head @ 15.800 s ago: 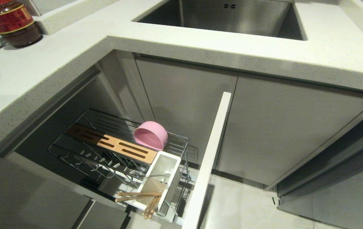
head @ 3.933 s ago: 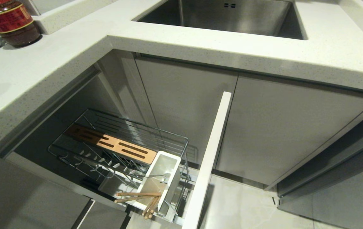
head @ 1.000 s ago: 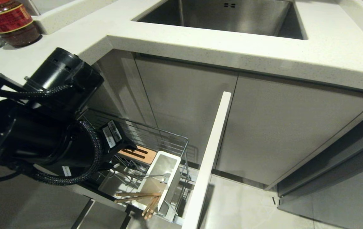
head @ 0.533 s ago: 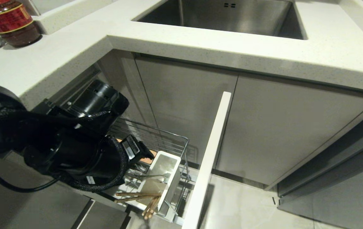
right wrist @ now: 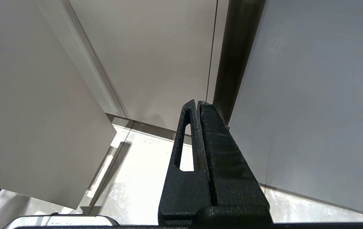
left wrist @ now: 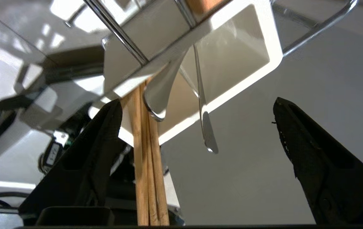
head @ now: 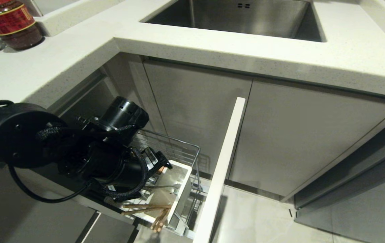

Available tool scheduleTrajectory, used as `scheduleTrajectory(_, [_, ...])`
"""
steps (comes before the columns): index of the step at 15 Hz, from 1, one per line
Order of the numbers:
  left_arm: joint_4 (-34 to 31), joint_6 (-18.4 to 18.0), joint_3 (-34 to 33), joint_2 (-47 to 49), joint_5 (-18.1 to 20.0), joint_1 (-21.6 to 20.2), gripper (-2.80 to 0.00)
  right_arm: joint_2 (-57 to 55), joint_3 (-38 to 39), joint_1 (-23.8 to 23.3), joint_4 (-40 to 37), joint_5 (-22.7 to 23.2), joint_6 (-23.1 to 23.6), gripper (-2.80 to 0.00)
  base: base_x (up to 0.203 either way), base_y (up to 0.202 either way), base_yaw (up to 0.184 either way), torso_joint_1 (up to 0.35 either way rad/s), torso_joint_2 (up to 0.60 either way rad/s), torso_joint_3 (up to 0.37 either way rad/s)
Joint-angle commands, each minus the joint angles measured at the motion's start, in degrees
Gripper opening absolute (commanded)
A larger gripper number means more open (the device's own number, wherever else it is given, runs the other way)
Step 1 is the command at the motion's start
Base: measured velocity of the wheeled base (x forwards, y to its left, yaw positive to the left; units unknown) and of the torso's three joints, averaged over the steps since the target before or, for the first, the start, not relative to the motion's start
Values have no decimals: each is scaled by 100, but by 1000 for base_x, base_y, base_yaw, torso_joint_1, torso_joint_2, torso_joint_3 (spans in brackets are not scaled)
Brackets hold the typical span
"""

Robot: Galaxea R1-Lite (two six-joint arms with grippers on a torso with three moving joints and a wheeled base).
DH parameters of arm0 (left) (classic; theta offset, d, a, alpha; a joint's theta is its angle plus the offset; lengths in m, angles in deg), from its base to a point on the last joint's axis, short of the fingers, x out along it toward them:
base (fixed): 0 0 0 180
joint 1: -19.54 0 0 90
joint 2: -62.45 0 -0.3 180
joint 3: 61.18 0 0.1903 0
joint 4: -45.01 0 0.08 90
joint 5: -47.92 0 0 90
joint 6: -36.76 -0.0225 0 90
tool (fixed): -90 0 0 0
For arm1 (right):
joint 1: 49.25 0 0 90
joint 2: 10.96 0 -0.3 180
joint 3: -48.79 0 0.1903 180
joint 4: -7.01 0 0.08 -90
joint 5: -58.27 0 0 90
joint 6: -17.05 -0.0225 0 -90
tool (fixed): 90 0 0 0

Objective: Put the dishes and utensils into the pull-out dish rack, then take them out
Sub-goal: Take the fork out of the cupboard

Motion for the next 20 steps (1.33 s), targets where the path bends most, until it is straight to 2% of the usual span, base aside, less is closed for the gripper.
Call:
scheduleTrajectory(1, [92,20,-13,178,45,-85,0,4,149,1,4,1,-2,-280,0,0,0,0,0,0])
scheduleTrajectory(19, [471,-104,-110,528,131,-244,0,4,149,1,4,1,-2,-280,0,0,0,0,0,0])
scheduleTrajectory(20, [472,-104,-114,529,131,-238,-232,4,149,1,4,1,-2,-280,0,0,0,0,0,0])
